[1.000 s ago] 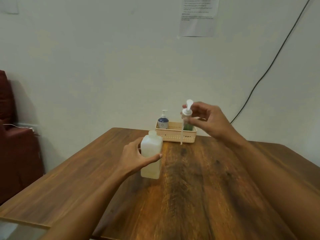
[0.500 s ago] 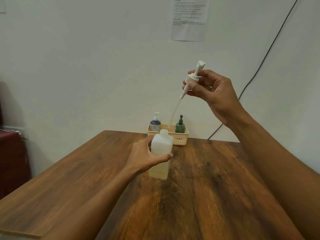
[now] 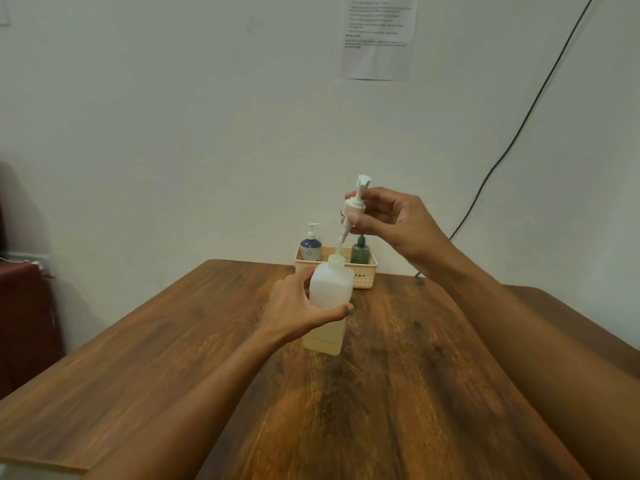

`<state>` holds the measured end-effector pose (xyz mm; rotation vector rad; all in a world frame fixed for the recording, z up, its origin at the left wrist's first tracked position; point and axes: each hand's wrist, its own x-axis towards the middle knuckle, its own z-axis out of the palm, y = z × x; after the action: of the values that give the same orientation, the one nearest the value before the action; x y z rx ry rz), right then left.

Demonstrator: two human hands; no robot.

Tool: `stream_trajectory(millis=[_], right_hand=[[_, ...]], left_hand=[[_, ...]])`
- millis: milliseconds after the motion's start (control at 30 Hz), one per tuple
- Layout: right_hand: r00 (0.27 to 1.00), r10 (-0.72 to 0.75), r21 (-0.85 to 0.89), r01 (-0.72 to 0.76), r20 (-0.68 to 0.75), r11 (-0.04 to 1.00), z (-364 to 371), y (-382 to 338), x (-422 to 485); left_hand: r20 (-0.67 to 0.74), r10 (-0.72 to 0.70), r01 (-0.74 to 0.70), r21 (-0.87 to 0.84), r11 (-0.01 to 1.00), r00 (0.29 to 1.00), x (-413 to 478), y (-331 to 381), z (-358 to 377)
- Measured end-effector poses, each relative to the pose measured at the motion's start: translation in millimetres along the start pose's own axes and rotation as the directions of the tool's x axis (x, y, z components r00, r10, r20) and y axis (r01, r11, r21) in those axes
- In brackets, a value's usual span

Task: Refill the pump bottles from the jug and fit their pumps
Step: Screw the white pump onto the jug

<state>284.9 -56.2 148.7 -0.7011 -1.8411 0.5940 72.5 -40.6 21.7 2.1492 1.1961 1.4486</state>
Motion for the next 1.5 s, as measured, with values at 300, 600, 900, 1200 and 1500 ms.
stream_trajectory(millis=[300,600,900,1200,1500], right_hand=[[0.995,0.078,-0.131,-0.07,0.062,0.989,15.9,31.6,-12.4],[0.992,0.087,-0.211,-0.066,0.09,0.975,12.7,34.2,-14.8],[0.992,0.075,-0.253,-0.048,0.099,0.966,12.2,40.1,-15.6],[0.999,0.046,-0.292,-0.052,-0.029,0.955,19.2,39.3,-12.7],[0.966,0.171,-0.255,-0.118,0.195,0.96,4.8,23.0,-0.8]], left_hand=[[-0.031,0.038,-0.039,-0.007,0.999,0.999,2.0,9.7,-2.8],[-0.032,0.031,-0.031,0.001,1.0,0.999,3.0,15.3,-2.0],[-0.039,0.03,-0.03,-0.007,1.0,0.999,2.6,17.3,-0.4],[-0.017,0.04,-0.04,0.005,0.999,0.999,2.0,25.5,-3.8],[-0.036,0.015,-0.014,0.024,1.0,0.999,1.6,25.7,-5.0]])
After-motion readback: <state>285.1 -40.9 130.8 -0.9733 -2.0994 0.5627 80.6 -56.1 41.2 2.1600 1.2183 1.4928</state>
